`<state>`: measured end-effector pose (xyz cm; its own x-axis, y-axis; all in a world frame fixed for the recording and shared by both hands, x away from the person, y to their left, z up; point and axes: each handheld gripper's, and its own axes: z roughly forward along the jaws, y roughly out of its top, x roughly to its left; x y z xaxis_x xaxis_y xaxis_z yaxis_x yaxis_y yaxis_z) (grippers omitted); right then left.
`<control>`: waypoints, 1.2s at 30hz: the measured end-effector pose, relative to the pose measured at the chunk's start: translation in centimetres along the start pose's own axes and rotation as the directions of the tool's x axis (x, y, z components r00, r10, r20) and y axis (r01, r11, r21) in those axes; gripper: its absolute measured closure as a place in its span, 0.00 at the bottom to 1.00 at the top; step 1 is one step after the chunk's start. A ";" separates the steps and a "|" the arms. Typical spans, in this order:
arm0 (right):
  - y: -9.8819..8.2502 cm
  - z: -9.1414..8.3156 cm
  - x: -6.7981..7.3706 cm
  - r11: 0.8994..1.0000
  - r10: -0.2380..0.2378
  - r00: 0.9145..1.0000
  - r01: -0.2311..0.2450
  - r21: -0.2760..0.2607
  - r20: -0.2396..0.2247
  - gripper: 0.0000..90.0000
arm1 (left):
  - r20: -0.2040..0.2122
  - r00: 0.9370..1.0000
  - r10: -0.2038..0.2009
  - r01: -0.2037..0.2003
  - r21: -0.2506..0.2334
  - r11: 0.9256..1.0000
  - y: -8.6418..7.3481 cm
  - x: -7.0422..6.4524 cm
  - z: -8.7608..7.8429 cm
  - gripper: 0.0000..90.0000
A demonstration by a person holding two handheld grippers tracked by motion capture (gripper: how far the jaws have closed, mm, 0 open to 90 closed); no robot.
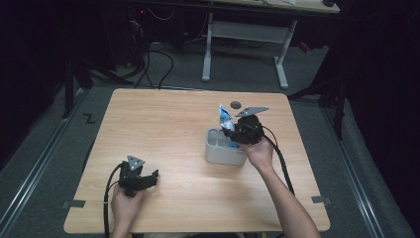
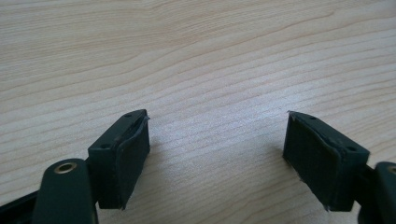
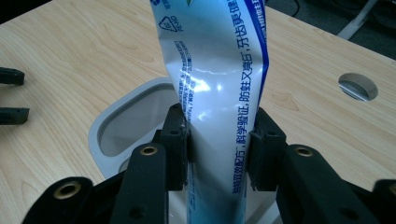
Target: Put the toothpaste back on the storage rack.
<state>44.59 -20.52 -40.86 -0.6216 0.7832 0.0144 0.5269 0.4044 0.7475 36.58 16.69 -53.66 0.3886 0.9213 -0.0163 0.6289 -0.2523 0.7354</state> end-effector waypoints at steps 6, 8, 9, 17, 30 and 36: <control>-0.4 0.3 0.2 1.000 0.007 1.000 -0.007 0.001 0.022 0.71 | 0.000 1.000 -0.001 0.001 -0.001 1.000 0.0 0.0 0.0 0.26; -0.8 0.6 0.3 1.000 0.001 1.000 -0.001 0.015 0.026 0.70 | 0.000 1.000 -0.001 0.001 -0.001 1.000 0.0 0.0 0.0 0.26; -1.0 0.7 0.3 1.000 0.000 1.000 -0.001 0.017 0.028 0.70 | 0.000 1.000 -0.001 0.001 -0.001 1.000 0.0 0.0 0.0 0.26; -1.2 0.5 0.2 1.000 0.006 1.000 -0.006 -0.003 0.014 0.70 | -0.001 1.000 -0.002 0.002 -0.001 1.000 0.0 0.0 0.0 0.26; -1.2 1.1 0.7 1.000 -0.014 1.000 0.014 -0.003 0.005 0.66 | -0.001 1.000 -0.001 0.001 -0.001 1.000 0.0 0.0 0.0 0.26; -1.3 0.2 0.3 0.999 0.023 0.999 -0.023 -0.029 -0.025 0.54 | -0.002 1.000 -0.001 0.001 -0.001 1.000 0.0 0.0 0.0 0.26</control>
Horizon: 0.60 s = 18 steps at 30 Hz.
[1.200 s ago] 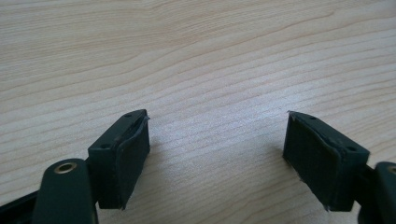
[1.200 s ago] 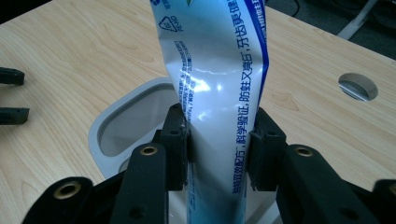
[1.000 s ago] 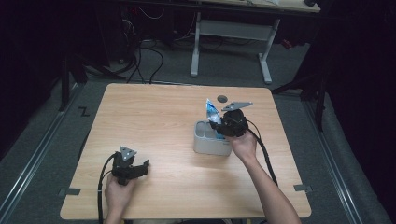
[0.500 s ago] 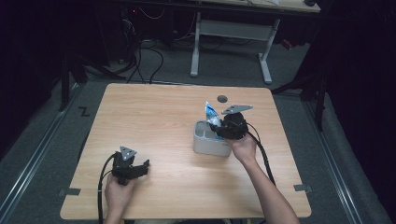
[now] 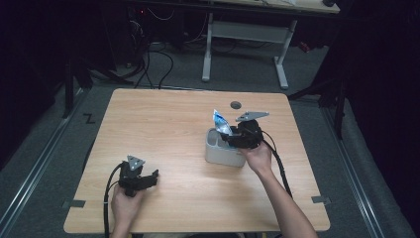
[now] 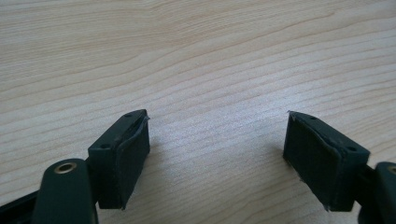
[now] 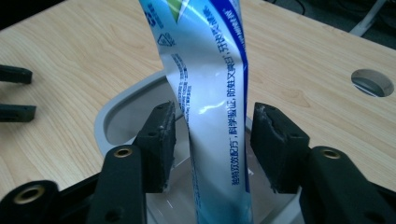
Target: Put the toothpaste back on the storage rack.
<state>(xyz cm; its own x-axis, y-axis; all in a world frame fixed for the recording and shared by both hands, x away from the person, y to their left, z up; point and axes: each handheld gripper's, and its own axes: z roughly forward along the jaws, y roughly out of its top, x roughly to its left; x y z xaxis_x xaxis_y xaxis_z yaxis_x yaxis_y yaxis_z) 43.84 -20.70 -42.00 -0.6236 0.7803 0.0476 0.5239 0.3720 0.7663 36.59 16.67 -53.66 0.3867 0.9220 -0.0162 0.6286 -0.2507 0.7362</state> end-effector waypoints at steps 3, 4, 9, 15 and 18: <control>-0.1 -0.7 -0.2 1.000 0.002 1.000 -0.002 -0.024 -0.002 0.53 | 0.000 1.000 0.000 0.000 0.000 1.000 0.0 0.0 0.0 0.26; -0.1 -0.9 -0.2 0.999 0.009 1.000 -0.009 -0.031 -0.001 0.53 | 0.001 1.000 0.000 0.000 0.000 1.000 0.0 0.0 0.0 0.26; -0.1 -1.8 -0.4 0.997 0.036 0.999 -0.038 -0.065 -0.029 0.52 | 0.000 1.000 0.000 0.000 0.000 1.000 0.0 0.0 0.0 0.26; -0.1 -2.5 -0.4 0.996 0.030 0.999 -0.032 -0.082 -0.027 0.51 | 0.000 1.000 0.000 0.000 0.000 1.000 0.0 0.0 0.0 0.26; -0.2 -2.9 -0.5 0.995 0.034 0.999 -0.036 -0.089 -0.023 0.51 | -0.001 1.000 0.000 0.000 0.000 1.000 0.0 0.0 0.0 0.26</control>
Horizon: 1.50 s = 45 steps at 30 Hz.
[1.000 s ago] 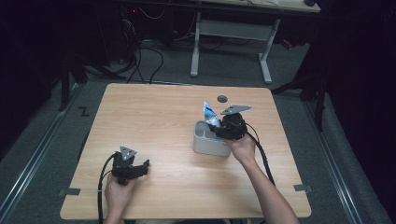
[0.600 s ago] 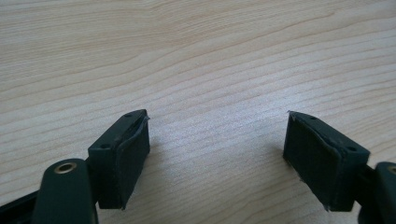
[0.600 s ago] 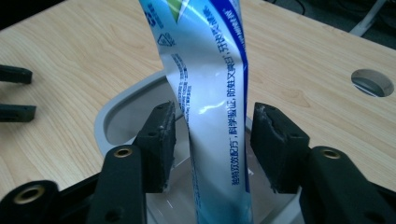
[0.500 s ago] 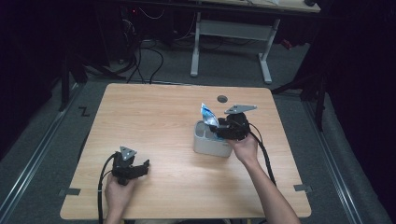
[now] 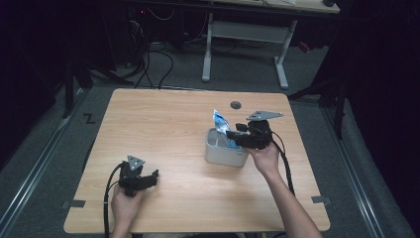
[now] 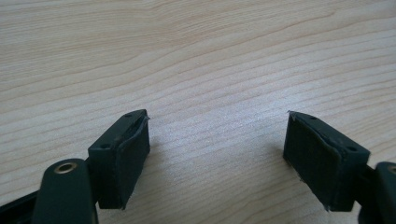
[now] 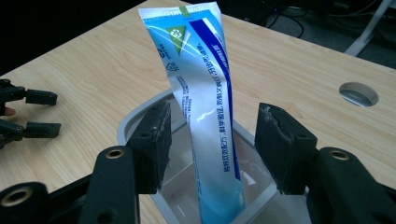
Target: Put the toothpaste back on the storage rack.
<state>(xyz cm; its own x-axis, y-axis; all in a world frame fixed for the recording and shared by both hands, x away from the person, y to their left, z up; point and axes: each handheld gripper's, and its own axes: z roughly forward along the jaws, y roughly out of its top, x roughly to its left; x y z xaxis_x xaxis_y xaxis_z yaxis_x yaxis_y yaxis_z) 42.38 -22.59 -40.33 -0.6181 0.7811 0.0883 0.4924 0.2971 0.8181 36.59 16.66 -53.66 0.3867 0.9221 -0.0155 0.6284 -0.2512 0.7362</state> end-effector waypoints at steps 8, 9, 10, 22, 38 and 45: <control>-0.3 -1.2 -0.4 0.999 0.012 1.000 -0.012 -0.037 0.009 0.51 | -0.002 1.000 0.001 -0.001 -0.001 1.000 0.0 0.0 0.0 0.25; -0.4 -1.4 -0.4 0.999 0.014 1.000 -0.014 -0.042 0.006 0.51 | -0.002 1.000 0.001 -0.001 -0.001 1.000 0.0 0.0 0.0 0.25; -0.4 -1.5 -0.4 0.999 0.017 1.000 -0.016 -0.046 0.006 0.51 | -0.002 1.000 0.001 -0.001 -0.001 1.000 0.0 0.0 0.0 0.25; -1.5 -2.2 -0.6 0.999 0.013 1.000 -0.012 -0.047 0.017 0.51 | -0.001 1.000 0.002 -0.002 -0.001 1.000 0.0 0.0 0.0 0.25; -3.5 -4.4 -2.0 0.995 0.062 0.996 -0.057 -0.080 0.060 0.51 | 0.001 1.000 0.006 -0.006 -0.001 1.000 0.0 -0.1 0.0 0.25; -3.9 -5.6 -2.5 0.992 0.073 0.995 -0.066 -0.109 0.065 0.51 | 0.000 1.000 0.004 -0.004 0.000 1.000 0.0 -0.1 0.0 0.25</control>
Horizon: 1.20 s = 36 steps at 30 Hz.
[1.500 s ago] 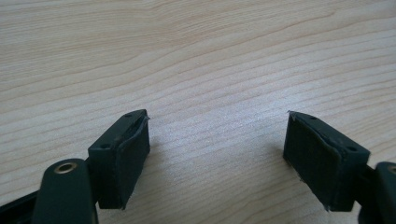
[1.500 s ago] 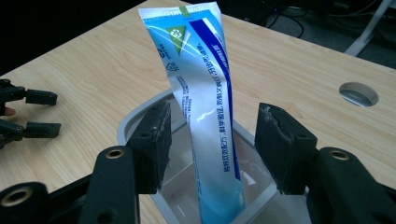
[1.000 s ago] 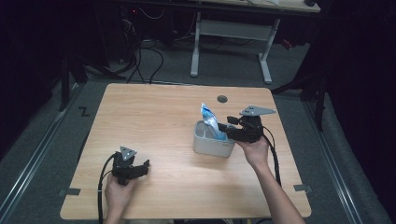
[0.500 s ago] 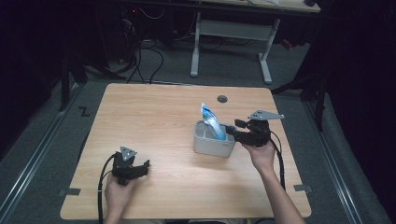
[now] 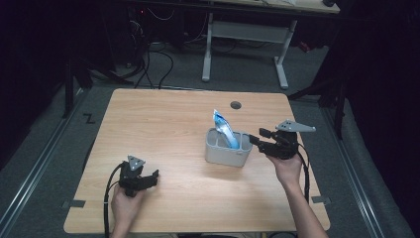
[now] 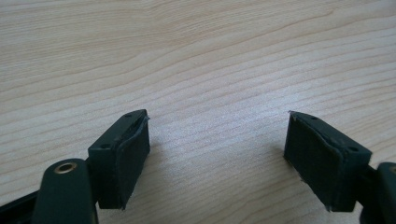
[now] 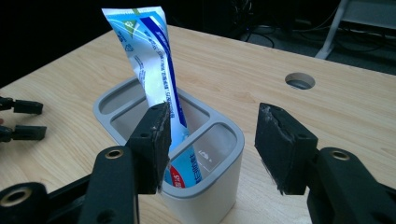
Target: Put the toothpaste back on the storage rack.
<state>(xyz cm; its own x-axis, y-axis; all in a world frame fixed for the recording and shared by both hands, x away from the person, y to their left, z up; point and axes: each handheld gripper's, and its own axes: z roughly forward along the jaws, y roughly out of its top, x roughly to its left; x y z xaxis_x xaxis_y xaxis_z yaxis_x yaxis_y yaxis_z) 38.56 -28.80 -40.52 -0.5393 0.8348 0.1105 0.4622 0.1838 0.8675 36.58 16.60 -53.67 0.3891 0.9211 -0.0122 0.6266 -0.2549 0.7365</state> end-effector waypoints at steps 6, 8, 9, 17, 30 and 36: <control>-0.6 -0.9 -0.5 1.000 -0.002 1.000 0.002 -0.004 0.002 0.51 | -0.002 1.000 -0.003 0.003 0.000 1.000 0.0 0.0 0.0 0.26; -0.8 -1.1 -0.6 1.000 -0.001 1.000 0.001 0.001 0.008 0.51 | -0.001 1.000 -0.004 0.004 0.000 1.000 0.0 0.0 0.0 0.26; -0.9 -1.2 -0.7 1.000 0.001 1.000 -0.001 0.000 0.010 0.51 | -0.001 1.000 -0.004 0.004 0.000 1.000 0.0 0.0 0.0 0.26; -1.6 -1.6 -1.1 1.000 -0.004 1.000 0.004 -0.002 0.025 0.50 | -0.001 1.000 -0.004 0.004 0.000 1.000 0.0 0.0 0.0 0.26; -3.4 -2.6 -2.5 0.999 0.037 0.997 -0.036 -0.020 0.063 0.48 | -0.001 1.000 -0.003 0.003 0.000 1.000 0.0 0.0 0.0 0.26; -4.4 -3.0 -3.2 0.998 0.056 0.995 -0.055 -0.008 0.082 0.48 | -0.001 1.000 -0.004 0.004 0.000 1.000 0.0 0.0 0.0 0.26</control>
<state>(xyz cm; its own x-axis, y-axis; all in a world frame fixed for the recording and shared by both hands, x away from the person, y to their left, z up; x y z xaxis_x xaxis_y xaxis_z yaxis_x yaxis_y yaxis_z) 36.17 -33.84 -43.23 -0.4533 0.8834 0.1188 0.4861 0.1332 0.8637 36.60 16.61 -53.67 0.3859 0.9224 -0.0139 0.6278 -0.2515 0.7366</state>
